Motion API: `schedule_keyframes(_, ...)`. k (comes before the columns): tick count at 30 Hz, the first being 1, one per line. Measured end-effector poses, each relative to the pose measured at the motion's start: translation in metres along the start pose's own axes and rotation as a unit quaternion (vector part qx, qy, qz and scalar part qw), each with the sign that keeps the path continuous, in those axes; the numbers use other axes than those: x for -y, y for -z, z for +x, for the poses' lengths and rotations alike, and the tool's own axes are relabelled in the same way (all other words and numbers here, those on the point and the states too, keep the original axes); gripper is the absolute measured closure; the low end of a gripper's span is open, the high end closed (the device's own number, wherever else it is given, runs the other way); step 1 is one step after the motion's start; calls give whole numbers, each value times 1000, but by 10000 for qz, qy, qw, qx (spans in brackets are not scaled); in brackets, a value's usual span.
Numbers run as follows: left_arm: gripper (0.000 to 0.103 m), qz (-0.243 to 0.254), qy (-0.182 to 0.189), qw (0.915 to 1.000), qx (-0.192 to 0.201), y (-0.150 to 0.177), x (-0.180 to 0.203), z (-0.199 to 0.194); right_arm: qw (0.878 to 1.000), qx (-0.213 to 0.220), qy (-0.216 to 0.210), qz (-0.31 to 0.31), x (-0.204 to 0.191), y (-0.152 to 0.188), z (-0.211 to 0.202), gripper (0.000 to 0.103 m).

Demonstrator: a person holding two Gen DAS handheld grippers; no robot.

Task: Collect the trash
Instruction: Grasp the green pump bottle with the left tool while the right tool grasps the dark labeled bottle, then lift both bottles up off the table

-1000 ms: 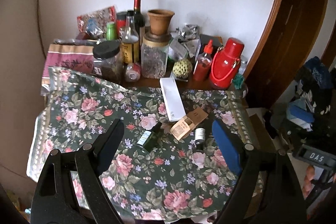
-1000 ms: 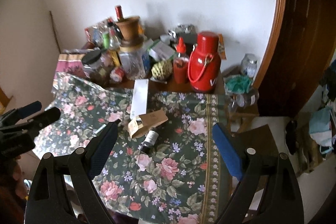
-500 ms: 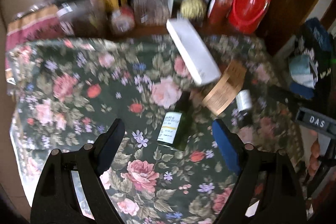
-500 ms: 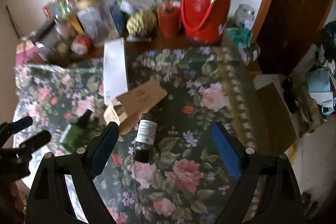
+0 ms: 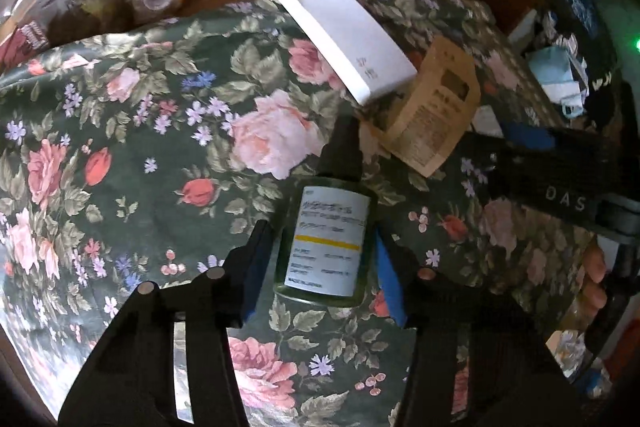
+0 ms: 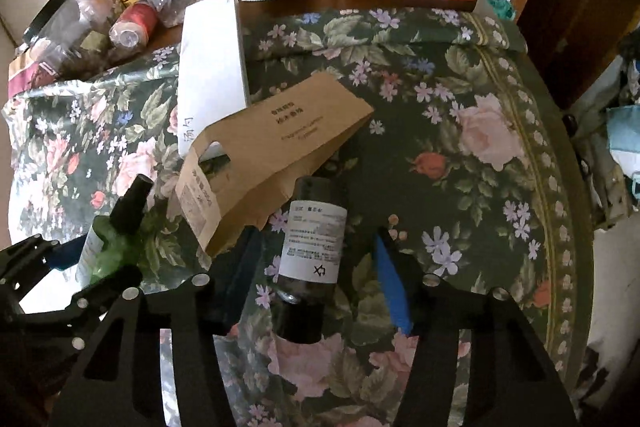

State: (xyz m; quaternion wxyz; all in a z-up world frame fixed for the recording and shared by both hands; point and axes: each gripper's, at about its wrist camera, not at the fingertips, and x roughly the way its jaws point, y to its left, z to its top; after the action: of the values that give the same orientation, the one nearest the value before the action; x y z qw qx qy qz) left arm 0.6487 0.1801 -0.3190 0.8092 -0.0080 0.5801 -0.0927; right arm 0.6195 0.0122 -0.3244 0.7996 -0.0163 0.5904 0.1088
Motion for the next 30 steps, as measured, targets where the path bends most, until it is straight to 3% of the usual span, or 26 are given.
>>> schedule_keyframes(4, 59, -15, -77, 10000, 46, -2, 2, 2, 9999, 32, 34, -135, 0, 2, 1, 75)
schedule_keyframes(9, 62, -331, 19, 9994, -15, -9, 0, 2, 9996, -20, -285, 33, 14, 7, -10, 77)
schedule_keyframes(14, 62, -653, -26, 9976, 224, -14, 2, -21, 9984, 172, -492, 211, 32, 10, -39, 77)
schedule_keyframes(22, 62, -946, -282, 9882, 1169, -15, 29, -98, 9946, 809, -647, 63, 54, 17, -107, 77)
schedule_keyframes(30, 62, -1161, -549, 9639, 2331, 13, 90, -187, 9803, 1684, -926, -449, 70, 34, -185, 77)
